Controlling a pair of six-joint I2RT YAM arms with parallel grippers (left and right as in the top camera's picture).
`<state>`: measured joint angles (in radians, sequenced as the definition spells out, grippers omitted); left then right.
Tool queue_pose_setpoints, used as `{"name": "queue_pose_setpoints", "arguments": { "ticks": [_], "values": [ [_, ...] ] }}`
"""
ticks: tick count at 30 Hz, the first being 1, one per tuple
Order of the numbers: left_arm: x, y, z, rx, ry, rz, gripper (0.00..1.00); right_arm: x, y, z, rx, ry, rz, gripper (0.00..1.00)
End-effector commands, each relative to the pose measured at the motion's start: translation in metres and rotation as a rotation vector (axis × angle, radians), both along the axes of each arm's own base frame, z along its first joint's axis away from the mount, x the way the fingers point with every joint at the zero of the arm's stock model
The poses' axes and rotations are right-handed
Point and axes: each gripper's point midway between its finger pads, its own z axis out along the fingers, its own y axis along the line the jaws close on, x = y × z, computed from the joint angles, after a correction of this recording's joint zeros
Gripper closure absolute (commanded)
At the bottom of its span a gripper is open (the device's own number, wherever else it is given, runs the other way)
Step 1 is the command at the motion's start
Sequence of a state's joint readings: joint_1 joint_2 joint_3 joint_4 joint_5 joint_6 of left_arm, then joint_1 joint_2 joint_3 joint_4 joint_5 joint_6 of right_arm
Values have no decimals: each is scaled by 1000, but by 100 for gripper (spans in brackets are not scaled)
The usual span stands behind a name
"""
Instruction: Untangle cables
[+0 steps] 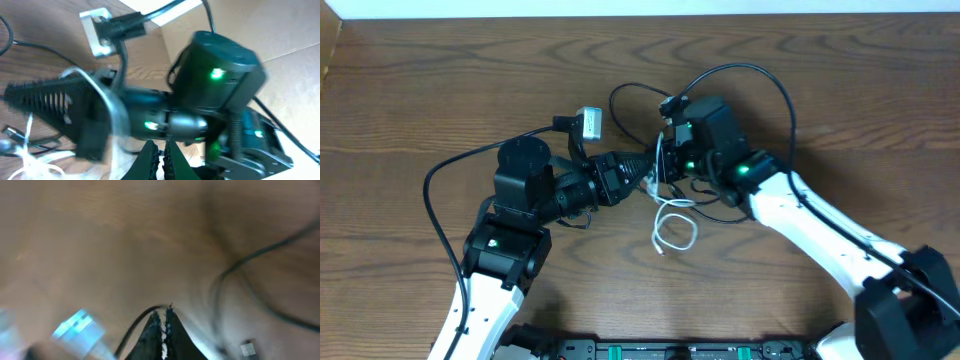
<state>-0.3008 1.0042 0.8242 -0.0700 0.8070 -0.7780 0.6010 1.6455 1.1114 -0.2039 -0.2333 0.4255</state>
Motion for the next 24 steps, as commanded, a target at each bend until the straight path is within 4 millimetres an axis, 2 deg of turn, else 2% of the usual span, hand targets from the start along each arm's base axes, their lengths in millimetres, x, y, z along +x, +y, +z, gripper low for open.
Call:
{"name": "queue_pose_setpoints", "arguments": {
  "ticks": [1, 2, 3, 6, 9, 10, 14, 18, 20, 21, 22, 24],
  "values": [
    [-2, 0, 2, -12, 1, -8, 93, 61, -74, 22, -272, -283, -389, 99],
    [-2, 0, 2, -12, 1, -8, 93, 71, -91, 47, -321, -386, -473, 99],
    [-2, 0, 2, -12, 1, -8, 93, 75, -100, 61, -344, -436, -518, 99],
    [-2, 0, 2, -11, 1, -8, 92, 79, -138, 121, -392, -611, -706, 99],
    [-2, 0, 2, -11, 1, -8, 93, 78, -153, 165, -393, -729, -737, 99],
    [-2, 0, 2, -11, 1, -8, 93, 74, -156, 183, -379, -772, -743, 99],
    [-2, 0, 2, -11, 1, -8, 93, 54, -164, 235, -285, -858, -757, 99],
    [0, 1, 2, -3, -7, 1, 93, 44, -145, 252, -178, -866, -619, 99],
    [2, 3, -1, 5, 0, 18, 92, 27, -131, 253, -86, -749, -545, 99],
    [2, 3, -2, 10, -4, 17, 86, 12, -116, 249, -12, -630, -450, 99],
    [2, 3, -2, 15, -10, 15, 83, 7, -113, 243, 5, -573, -411, 99],
    [4, 2, -5, 18, -2, 14, 57, 19, -132, 233, 11, -516, -492, 99]
  ]
}}
